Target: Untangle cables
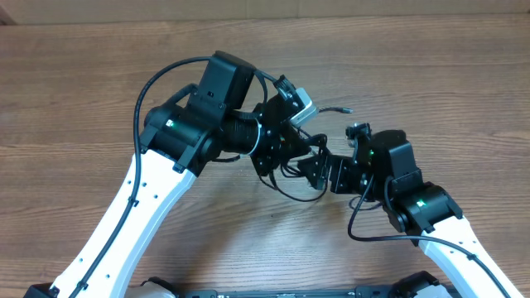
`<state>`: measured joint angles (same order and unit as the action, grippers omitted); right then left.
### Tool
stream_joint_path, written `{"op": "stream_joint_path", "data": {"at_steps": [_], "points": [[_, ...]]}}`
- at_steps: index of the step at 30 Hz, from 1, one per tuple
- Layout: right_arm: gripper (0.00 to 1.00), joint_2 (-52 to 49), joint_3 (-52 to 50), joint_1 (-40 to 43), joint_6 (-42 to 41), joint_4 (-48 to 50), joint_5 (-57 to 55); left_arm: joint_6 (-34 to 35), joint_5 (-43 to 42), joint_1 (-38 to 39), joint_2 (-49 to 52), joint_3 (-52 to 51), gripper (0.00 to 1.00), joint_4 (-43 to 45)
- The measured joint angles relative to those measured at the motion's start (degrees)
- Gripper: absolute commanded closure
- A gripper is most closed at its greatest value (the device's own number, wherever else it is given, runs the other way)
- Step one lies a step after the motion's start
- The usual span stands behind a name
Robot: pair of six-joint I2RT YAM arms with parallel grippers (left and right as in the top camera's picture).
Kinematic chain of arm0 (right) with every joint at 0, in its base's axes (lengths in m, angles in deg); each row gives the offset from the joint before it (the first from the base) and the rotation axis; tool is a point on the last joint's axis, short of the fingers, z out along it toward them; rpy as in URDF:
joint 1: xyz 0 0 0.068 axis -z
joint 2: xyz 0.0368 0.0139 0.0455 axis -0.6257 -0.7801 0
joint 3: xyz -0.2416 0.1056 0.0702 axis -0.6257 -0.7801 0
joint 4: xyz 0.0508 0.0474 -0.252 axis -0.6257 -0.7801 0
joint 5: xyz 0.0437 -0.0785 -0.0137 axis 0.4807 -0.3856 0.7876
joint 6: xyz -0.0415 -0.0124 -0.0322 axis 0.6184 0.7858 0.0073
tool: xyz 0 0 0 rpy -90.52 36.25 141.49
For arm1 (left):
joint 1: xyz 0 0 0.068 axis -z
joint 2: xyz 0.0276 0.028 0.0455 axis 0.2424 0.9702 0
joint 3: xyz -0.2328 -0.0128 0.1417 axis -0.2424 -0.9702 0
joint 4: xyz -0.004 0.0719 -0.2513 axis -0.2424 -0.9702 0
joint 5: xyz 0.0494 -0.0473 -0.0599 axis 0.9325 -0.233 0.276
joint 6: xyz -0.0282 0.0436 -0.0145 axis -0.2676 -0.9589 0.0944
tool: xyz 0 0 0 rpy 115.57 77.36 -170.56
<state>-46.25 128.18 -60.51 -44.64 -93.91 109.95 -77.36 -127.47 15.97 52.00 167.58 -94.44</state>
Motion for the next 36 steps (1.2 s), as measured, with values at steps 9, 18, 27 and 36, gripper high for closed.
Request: {"op": "stream_joint_path", "data": {"at_steps": [9,18,27,36], "points": [[0.0,0.2,0.9,0.0,-1.2,-7.0,-8.1,0.3,-0.4,0.0,-2.7,-0.2,0.96,5.1],[0.0,0.1,0.8,0.0,-1.3,-11.6,-12.2,9.1,4.0,-2.8,-12.4,0.0,0.96,10.6],[0.0,0.1,0.8,0.0,-1.4,-11.6,-12.6,11.9,9.7,-3.5,-12.7,0.1,0.87,4.6],[0.0,0.1,0.8,0.0,-10.8,-12.9,-16.6,17.0,16.6,-3.5,-4.3,0.0,0.72,-5.0]]}}
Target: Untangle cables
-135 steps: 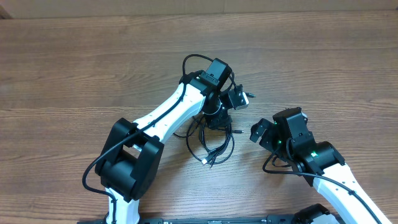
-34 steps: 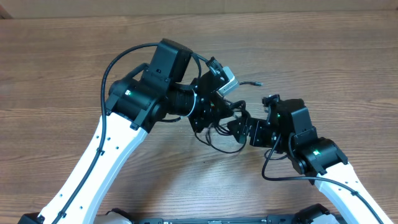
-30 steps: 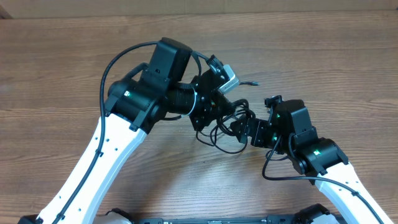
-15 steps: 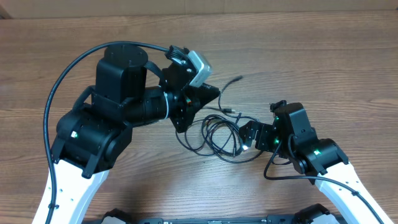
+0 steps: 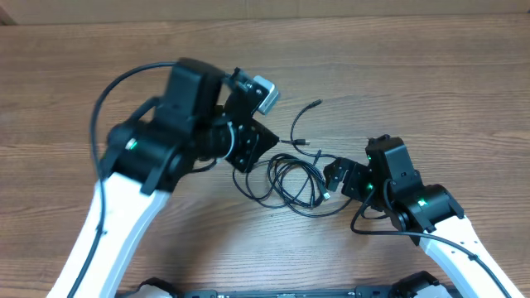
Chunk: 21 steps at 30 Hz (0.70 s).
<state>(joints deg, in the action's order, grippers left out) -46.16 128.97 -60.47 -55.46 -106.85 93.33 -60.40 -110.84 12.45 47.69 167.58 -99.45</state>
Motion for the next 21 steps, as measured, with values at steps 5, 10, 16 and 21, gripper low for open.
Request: {"op": "stream_joint_path", "data": {"at_steps": [5,10,16,21], "points": [[0.0,0.0,0.0,0.0,-2.6,-0.1,-0.9,6.9,2.7,0.0,8.3,0.0,0.57,-2.0],[0.0,0.0,0.0,0.0,-3.5,-1.1,-1.3,11.0,3.6,0.2,17.2,-0.1,0.36,-2.1],[0.0,0.0,0.0,0.0,-3.8,-1.2,-1.4,12.4,3.6,0.2,27.6,-0.2,0.32,-2.1],[0.0,0.0,0.0,0.0,-3.7,-1.2,-1.4,12.6,3.6,0.2,34.8,-0.2,0.3,-1.2]]}}
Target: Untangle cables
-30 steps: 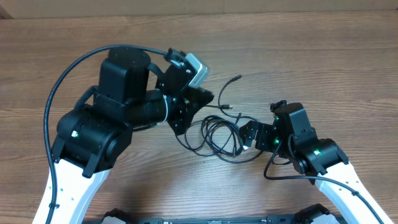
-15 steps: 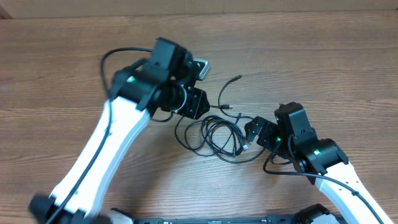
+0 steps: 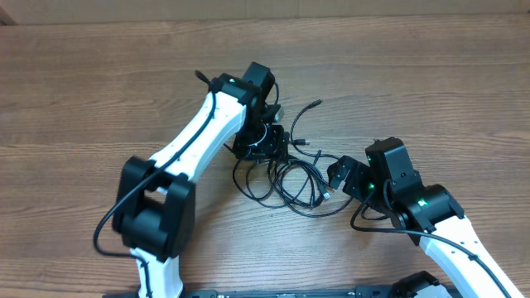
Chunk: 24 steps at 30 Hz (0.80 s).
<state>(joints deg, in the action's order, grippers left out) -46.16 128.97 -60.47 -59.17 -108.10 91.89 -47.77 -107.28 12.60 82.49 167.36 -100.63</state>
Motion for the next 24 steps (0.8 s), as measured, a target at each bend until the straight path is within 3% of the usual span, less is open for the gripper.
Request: {"op": "stream_joint_path", "data": {"at_steps": [6,8,10,12,20,24], "points": [[0.0,0.0,0.0,0.0,0.0,0.0,0.0,0.0,-1.6,0.0,5.3,0.0,0.33,1.5],[0.0,0.0,0.0,0.0,0.0,0.0,0.0,0.1,-2.3,0.0,6.4,0.0,0.4,2.6],[0.0,0.0,0.0,0.0,0.0,0.0,0.0,0.1,-3.1,0.0,7.1,0.0,0.53,3.5],[0.0,0.0,0.0,0.0,0.0,0.0,0.0,0.2,-3.6,0.0,7.2,0.0,0.57,3.9],[0.0,0.0,0.0,0.0,0.0,0.0,0.0,0.2,-4.1,0.8,7.2,0.0,0.56,4.9],[0.0,0.0,0.0,0.0,0.0,0.0,0.0,-0.2,-4.2,0.8,7.2,0.0,0.89,5.5]]}}
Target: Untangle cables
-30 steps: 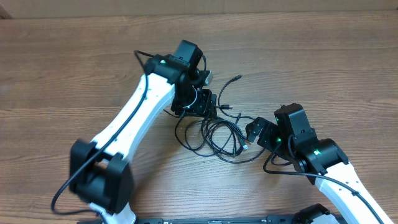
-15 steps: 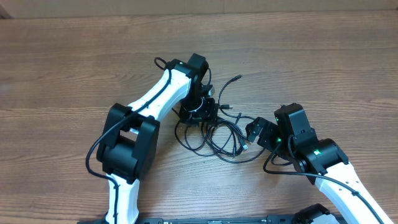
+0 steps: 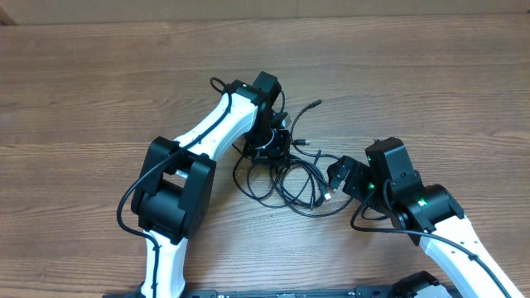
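Note:
A tangle of thin black cables [image 3: 291, 180] lies in loops on the wooden table. One loose end with a plug [image 3: 315, 105] points to the far right. My left gripper [image 3: 277, 149] is down on the tangle's far left edge, its fingers hidden under the wrist. At the tangle's right edge sits my right gripper [image 3: 334, 175], with a strand running up to its fingers. Whether either holds a cable cannot be told from this view. A short end with a pale tip [image 3: 325, 197] lies just below the right gripper.
The wooden table [image 3: 99, 99] stretches all round the tangle. The left arm's white link [image 3: 211, 128] slants across the table's left middle, and its own black lead [image 3: 128, 219] loops beside it. The right arm [image 3: 439, 240] comes in from the lower right.
The left arm's elbow has shifted a little to the right and its wrist sits slightly further over the tangle. The cables and the right gripper have not visibly moved.
Both grippers were close together at the bunched cables. Then the left gripper was up and away to the left, with the cables spread in loops on the table and the right gripper at their right edge. Afterwards the left gripper reached down onto the tangle's far left edge, where it remains.

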`<state>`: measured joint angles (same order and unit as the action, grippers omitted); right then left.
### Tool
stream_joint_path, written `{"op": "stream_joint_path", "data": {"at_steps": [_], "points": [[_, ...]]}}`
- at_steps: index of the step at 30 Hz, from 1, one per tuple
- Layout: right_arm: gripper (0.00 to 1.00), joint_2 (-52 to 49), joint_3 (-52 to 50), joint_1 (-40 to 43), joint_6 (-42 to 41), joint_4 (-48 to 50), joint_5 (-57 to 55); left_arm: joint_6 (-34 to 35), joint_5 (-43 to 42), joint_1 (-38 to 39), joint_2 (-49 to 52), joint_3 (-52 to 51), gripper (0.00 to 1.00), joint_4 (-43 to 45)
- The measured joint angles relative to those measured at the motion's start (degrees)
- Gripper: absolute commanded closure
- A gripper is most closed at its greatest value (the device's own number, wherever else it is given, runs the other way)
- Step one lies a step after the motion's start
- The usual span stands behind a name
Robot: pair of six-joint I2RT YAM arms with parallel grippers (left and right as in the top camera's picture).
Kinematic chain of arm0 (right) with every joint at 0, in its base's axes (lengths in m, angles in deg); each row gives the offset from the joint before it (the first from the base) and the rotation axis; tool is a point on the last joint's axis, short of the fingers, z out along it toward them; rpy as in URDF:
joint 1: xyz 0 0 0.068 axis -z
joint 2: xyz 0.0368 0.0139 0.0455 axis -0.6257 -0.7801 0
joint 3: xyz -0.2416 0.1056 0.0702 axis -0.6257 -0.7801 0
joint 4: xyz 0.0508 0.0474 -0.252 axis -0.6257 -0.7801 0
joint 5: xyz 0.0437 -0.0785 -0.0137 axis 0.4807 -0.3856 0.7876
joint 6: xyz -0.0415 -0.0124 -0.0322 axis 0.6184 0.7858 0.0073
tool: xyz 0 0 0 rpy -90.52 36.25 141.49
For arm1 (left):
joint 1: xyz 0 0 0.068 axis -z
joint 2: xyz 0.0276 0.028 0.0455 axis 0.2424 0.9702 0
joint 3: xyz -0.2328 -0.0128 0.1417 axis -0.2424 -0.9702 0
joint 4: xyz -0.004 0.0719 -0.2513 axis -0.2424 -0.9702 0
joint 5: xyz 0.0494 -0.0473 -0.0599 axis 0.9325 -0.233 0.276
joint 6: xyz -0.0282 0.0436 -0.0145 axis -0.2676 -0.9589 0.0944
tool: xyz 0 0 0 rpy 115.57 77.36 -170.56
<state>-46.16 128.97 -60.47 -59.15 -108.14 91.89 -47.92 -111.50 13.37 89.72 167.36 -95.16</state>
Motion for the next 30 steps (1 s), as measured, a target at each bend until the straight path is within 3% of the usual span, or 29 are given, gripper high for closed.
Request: {"op": "stream_joint_path", "data": {"at_steps": [2,4,10,11,12,13,21,30], "points": [[0.0,0.0,0.0,0.0,0.0,-0.4,0.0,-0.1,0.0,0.0,0.0,0.0,0.96,0.3],[0.0,0.0,0.0,0.0,0.0,-1.0,0.0,0.0,0.0,0.0,0.0,0.0,0.95,0.9],[0.0,0.0,0.0,0.0,0.0,-1.0,0.0,0.2,-0.1,0.3,0.0,0.0,0.77,1.0],[0.0,0.0,0.0,0.0,0.0,-1.0,0.0,0.1,0.0,0.5,0.0,0.0,0.77,1.0],[0.0,0.0,0.0,0.0,0.0,-1.0,0.0,0.1,0.0,0.8,0.0,0.0,0.9,1.0],[0.0,0.0,0.0,0.0,0.0,-1.0,0.0,0.1,0.0,1.0,0.0,0.0,0.96,1.0],[0.0,0.0,0.0,0.0,0.0,-1.3,0.1,-0.4,-0.8,1.7,0.0,-0.1,0.96,1.0],[0.0,0.0,0.0,0.0,2.7,-1.5,1.1,-7.9,-5.0,0.2,-3.5,-0.6,0.96,0.9]]}}
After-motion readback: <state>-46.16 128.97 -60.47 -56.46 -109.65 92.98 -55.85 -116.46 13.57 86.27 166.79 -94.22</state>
